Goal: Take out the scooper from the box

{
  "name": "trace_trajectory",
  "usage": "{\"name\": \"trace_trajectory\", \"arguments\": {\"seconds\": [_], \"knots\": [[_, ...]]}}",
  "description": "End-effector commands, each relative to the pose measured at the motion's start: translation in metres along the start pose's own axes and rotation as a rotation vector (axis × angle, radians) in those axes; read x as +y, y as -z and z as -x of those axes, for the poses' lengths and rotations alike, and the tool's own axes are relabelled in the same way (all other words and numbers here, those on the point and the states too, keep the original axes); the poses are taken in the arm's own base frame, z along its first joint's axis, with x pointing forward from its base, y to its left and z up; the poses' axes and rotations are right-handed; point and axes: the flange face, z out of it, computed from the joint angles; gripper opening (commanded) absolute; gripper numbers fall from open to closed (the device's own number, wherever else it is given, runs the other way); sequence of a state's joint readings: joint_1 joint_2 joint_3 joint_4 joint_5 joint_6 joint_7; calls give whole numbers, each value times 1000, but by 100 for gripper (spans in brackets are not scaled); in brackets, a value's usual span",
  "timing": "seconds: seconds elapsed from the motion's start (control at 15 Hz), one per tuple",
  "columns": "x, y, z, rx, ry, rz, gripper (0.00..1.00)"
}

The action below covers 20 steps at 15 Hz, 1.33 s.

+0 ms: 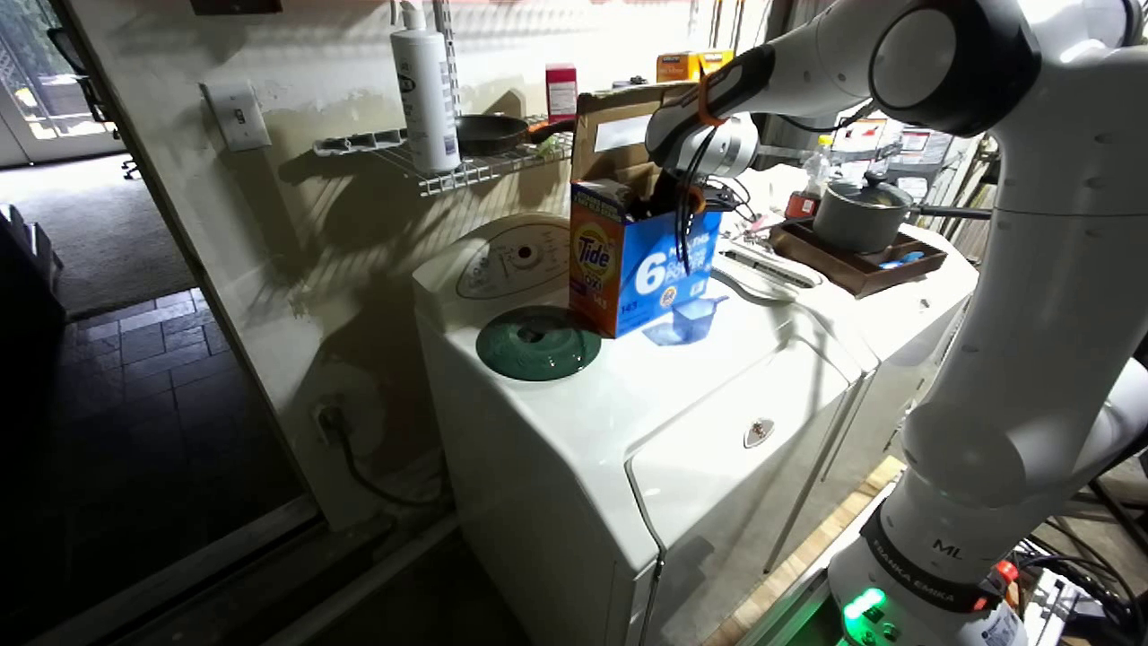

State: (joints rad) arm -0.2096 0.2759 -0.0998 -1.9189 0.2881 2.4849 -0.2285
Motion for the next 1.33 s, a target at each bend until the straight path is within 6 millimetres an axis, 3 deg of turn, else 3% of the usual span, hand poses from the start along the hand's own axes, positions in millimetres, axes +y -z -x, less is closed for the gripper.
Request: {"name": "trace_trajectory", "arguments": {"seconds": [0.0, 0.13, 0.27, 0.4, 0.47, 0.67, 1.27], "knots": [[0, -5, -7, -1, 11, -10, 100], [0, -5, -7, -1, 11, -10, 94], [1, -6, -7, -2, 11, -10, 75], [1, -6, -7, -3, 10, -10, 72], [1, -6, -7, -4, 9, -9, 87], [1, -6, -7, -6, 7, -7, 99], [4, -5, -8, -22, 7, 12, 100]]}}
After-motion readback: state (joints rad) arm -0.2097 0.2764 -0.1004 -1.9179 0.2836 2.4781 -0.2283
